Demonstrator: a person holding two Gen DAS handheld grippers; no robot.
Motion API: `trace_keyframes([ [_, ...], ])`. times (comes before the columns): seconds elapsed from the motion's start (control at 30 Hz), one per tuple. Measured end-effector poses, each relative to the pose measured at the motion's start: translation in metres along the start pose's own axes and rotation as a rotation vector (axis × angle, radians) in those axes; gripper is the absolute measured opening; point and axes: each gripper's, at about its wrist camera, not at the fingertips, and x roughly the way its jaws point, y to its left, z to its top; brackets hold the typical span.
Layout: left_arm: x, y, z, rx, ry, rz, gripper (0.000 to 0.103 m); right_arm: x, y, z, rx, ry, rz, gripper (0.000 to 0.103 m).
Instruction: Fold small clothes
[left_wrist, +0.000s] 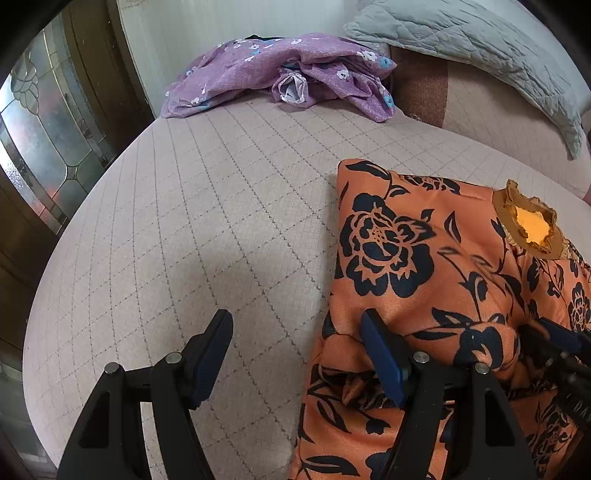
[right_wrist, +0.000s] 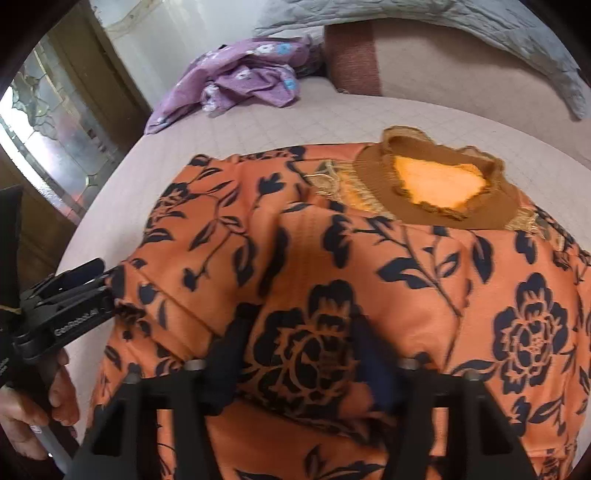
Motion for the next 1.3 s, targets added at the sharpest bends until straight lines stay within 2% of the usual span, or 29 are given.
trace_keyframes([
  [0.03, 0.000, 0.000, 0.000, -0.001, 0.001, -0.002, 0.073, -0.004, -0.003, 0.001, 0.000, -0.004, 0.019, 0.022],
  [0.1, 0.000, 0.001, 0.000, -0.005, 0.000, 0.001, 0.073, -0.013, -0.008, 0.000, 0.009, -0.019, 0.025, 0.009],
  [0.13, 0.000, 0.002, 0.000, -0.005, 0.000, 0.004, 0.073, -0.018, -0.010, 0.000, 0.006, -0.028, 0.007, 0.006],
  [0.27, -0.008, 0.004, 0.001, -0.010, -0.025, 0.029, 0.073, -0.046, -0.022, -0.002, 0.028, -0.084, -0.001, 0.005],
  [0.37, -0.024, 0.007, 0.004, -0.001, -0.096, 0.051, 0.073, -0.074, -0.038, -0.005, 0.058, -0.141, -0.007, 0.005],
  [0.5, -0.039, 0.009, 0.007, -0.001, -0.157, -0.023, 0.073, -0.107, -0.065, -0.006, 0.134, -0.209, -0.017, 0.005],
  [0.63, -0.028, 0.004, 0.008, -0.012, -0.118, -0.098, 0.072, -0.123, -0.107, -0.013, 0.226, -0.241, -0.051, 0.005],
  [0.7, -0.014, -0.003, 0.007, 0.000, -0.070, -0.117, 0.061, -0.124, -0.135, -0.022, 0.299, -0.240, -0.071, 0.005],
  [0.77, -0.003, -0.012, 0.004, 0.023, -0.032, -0.117, 0.059, -0.121, -0.161, -0.034, 0.379, -0.228, -0.063, 0.005],
  [0.83, 0.002, -0.020, 0.000, 0.055, -0.018, -0.083, 0.059, -0.118, -0.184, -0.046, 0.446, -0.213, -0.059, 0.005],
  [0.9, 0.002, -0.024, -0.002, 0.075, -0.022, -0.065, 0.059, -0.110, -0.202, -0.057, 0.515, -0.171, -0.004, 0.005],
  [0.93, 0.002, -0.026, -0.002, 0.083, -0.025, -0.060, 0.059, -0.108, -0.209, -0.062, 0.548, -0.151, 0.049, 0.009],
  [1.0, 0.003, -0.029, -0.004, 0.096, -0.023, -0.048, 0.060, -0.108, -0.216, -0.068, 0.608, -0.150, 0.162, 0.009],
  [1.03, 0.003, -0.029, -0.005, 0.095, -0.020, -0.045, 0.060, -0.109, -0.218, -0.069, 0.616, -0.156, 0.177, 0.013],
  [1.07, 0.005, -0.030, -0.005, 0.094, -0.017, -0.046, 0.060, -0.113, -0.219, -0.068, 0.620, -0.177, 0.180, 0.021],
  [1.1, 0.005, -0.030, -0.006, 0.094, -0.016, -0.046, 0.060, -0.116, -0.219, -0.068, 0.627, -0.194, 0.186, 0.054],
  [1.13, 0.005, -0.030, -0.006, 0.094, -0.015, -0.047, 0.060, -0.118, -0.220, -0.068, 0.637, -0.213, 0.204, 0.082],
  [1.2, 0.005, -0.029, -0.005, 0.089, -0.012, -0.053, 0.060, -0.122, -0.218, -0.066, 0.638, -0.249, 0.242, 0.083],
  [1.3, -0.001, -0.027, -0.003, 0.084, -0.027, -0.058, 0.060, -0.114, -0.205, -0.055, 0.581, -0.227, 0.212, 0.079],
])
